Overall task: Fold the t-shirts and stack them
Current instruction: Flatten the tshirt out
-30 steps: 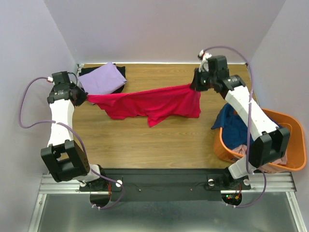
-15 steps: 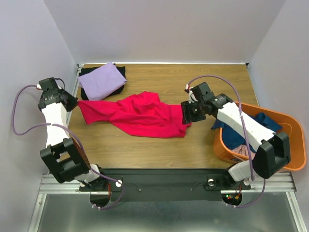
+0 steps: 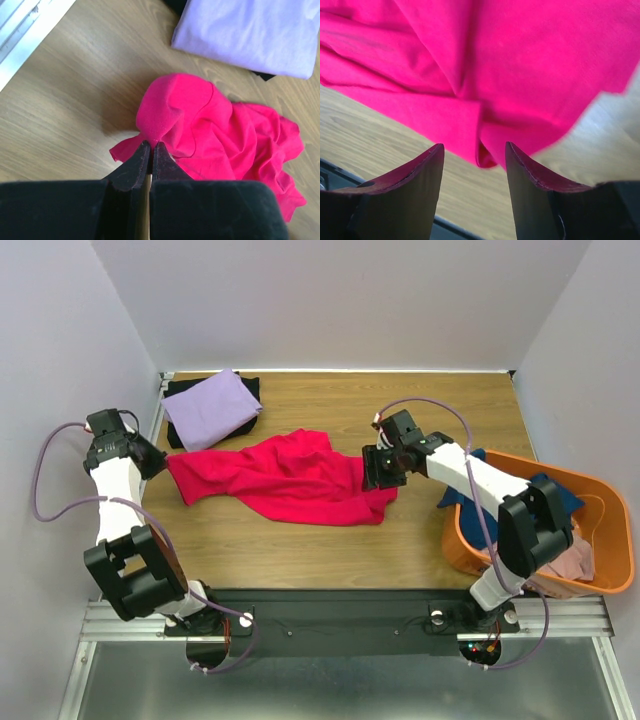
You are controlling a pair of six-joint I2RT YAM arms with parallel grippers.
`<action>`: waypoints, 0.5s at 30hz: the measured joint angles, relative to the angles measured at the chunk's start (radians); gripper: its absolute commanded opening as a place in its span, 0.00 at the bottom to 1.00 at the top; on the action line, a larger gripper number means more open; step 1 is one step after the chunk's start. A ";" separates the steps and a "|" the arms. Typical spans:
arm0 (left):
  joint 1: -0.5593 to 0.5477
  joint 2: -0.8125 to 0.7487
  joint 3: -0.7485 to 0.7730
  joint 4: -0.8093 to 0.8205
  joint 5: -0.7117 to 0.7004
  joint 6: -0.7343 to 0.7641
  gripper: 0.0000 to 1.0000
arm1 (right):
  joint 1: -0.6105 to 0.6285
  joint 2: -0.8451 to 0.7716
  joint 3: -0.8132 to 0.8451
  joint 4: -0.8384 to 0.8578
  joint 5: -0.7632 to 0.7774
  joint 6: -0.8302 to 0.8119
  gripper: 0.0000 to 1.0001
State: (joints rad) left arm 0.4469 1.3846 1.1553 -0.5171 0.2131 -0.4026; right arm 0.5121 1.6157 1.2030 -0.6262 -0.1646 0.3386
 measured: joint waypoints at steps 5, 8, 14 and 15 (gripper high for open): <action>0.000 -0.006 -0.008 -0.005 0.009 0.008 0.00 | 0.000 0.092 0.000 0.086 -0.076 -0.021 0.55; 0.000 -0.012 -0.008 -0.005 0.013 0.014 0.00 | 0.000 0.160 0.000 0.108 -0.109 -0.033 0.54; 0.000 -0.021 -0.010 -0.005 0.018 0.021 0.00 | 0.000 0.210 0.000 0.116 -0.149 -0.055 0.50; 0.000 -0.021 -0.011 -0.006 0.019 0.021 0.00 | 0.000 0.210 0.000 0.119 -0.157 -0.056 0.49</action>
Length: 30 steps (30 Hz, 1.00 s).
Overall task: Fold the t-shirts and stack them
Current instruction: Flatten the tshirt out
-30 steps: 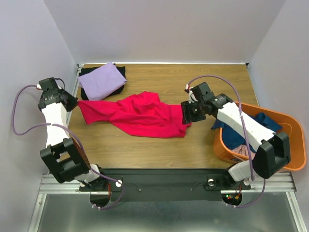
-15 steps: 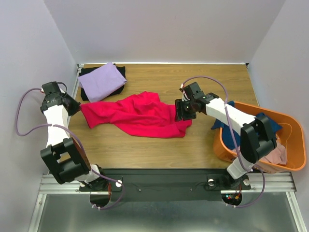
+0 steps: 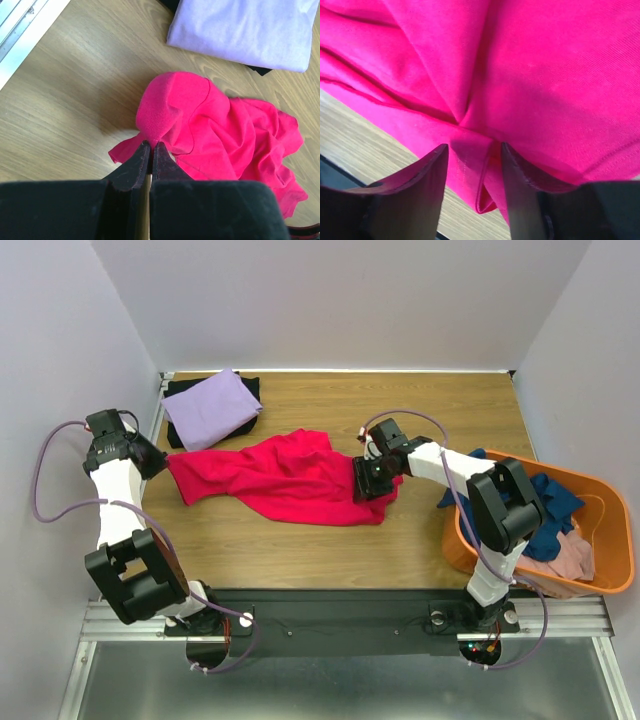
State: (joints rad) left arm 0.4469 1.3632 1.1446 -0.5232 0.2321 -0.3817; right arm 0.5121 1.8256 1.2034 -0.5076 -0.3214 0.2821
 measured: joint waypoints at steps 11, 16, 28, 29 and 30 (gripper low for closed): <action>0.000 -0.003 -0.013 0.003 0.000 0.000 0.00 | 0.000 0.000 -0.017 0.016 -0.084 -0.010 0.29; 0.000 -0.003 -0.015 0.003 0.001 0.000 0.00 | 0.000 0.000 -0.026 0.018 -0.097 -0.014 0.00; 0.000 -0.003 -0.007 -0.001 0.028 0.007 0.00 | -0.037 -0.161 0.103 -0.041 0.071 0.069 0.01; 0.000 -0.003 0.001 -0.002 0.034 0.008 0.00 | -0.052 -0.192 0.141 -0.042 0.089 0.072 0.01; 0.000 -0.003 0.009 -0.002 0.042 0.009 0.00 | -0.067 -0.218 0.172 -0.043 0.104 0.073 0.01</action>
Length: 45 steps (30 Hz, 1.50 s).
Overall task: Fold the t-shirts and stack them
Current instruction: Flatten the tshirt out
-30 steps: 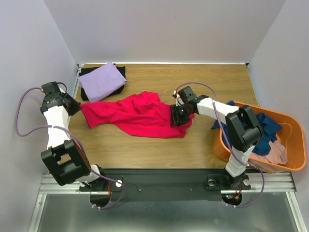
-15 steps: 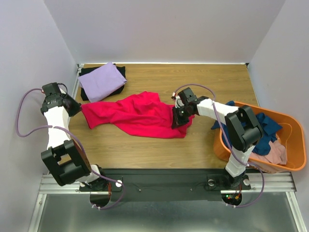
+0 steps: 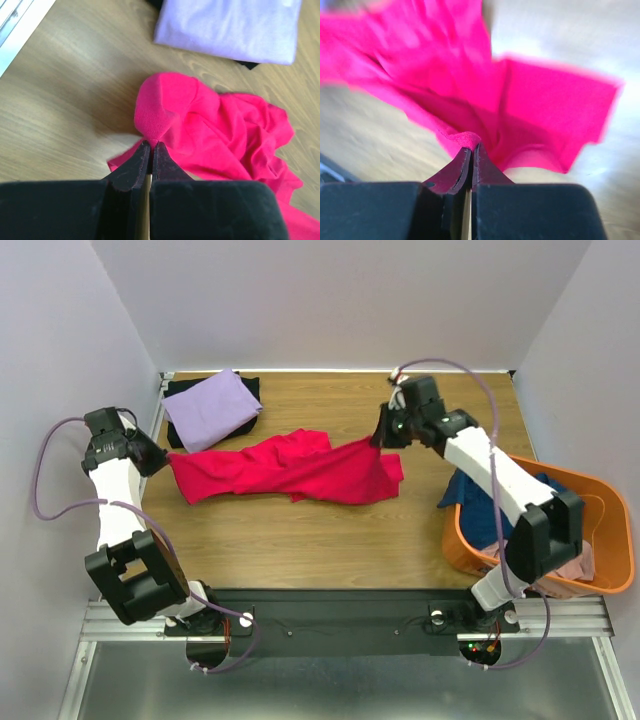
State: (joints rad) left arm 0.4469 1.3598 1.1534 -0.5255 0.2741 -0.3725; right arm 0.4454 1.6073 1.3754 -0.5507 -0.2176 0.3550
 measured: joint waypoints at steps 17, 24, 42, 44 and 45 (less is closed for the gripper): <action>-0.001 -0.027 0.223 0.001 0.140 -0.034 0.00 | -0.037 -0.129 0.297 -0.184 0.325 -0.063 0.00; -0.056 -0.218 0.163 0.101 0.134 -0.201 0.00 | -0.043 -0.211 0.533 -0.177 0.436 -0.125 0.00; -0.183 -0.605 0.643 -0.160 -0.106 -0.171 0.00 | -0.046 -0.546 0.602 -0.251 0.426 -0.184 0.00; -0.183 -0.622 0.739 -0.169 -0.125 -0.180 0.00 | -0.046 -0.572 0.663 -0.244 0.430 -0.198 0.00; -0.183 -0.623 0.766 -0.169 -0.129 -0.183 0.00 | -0.046 -0.588 0.695 -0.234 0.434 -0.205 0.00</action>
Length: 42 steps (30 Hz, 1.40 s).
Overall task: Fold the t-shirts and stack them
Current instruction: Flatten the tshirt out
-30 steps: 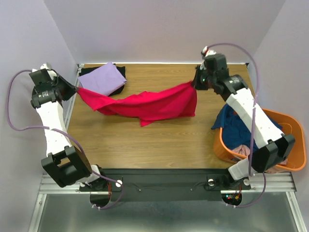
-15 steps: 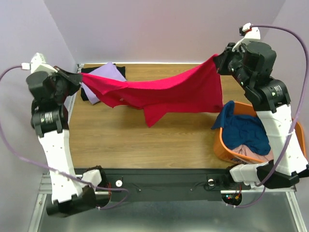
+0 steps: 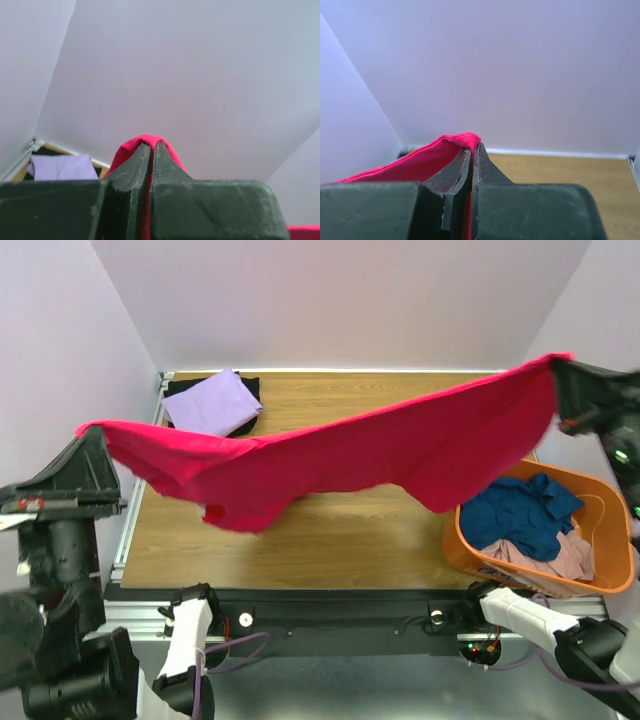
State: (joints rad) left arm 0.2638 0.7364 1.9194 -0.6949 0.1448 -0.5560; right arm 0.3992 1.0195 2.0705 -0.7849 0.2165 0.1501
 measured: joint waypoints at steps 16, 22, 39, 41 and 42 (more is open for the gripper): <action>-0.001 0.276 -0.320 0.169 0.109 -0.016 0.00 | 0.000 0.269 -0.187 0.179 0.068 -0.014 0.00; -0.063 0.588 -0.352 0.258 0.105 0.031 0.00 | -0.002 0.584 -0.284 0.207 0.057 0.002 0.01; -0.105 0.732 0.017 0.281 0.112 0.096 0.00 | -0.078 0.694 0.026 0.277 0.030 -0.005 0.00; -0.105 0.690 0.017 0.271 0.109 0.096 0.00 | -0.077 0.623 -0.019 0.275 0.011 -0.022 0.00; -0.105 0.661 0.017 0.265 0.108 0.096 0.00 | -0.077 0.592 -0.040 0.275 0.001 -0.029 0.00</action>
State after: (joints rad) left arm 0.1589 1.3979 1.9362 -0.4297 0.2527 -0.4603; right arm 0.3218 1.6115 2.0304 -0.5098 0.2173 0.1207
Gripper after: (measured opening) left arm 0.099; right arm 0.034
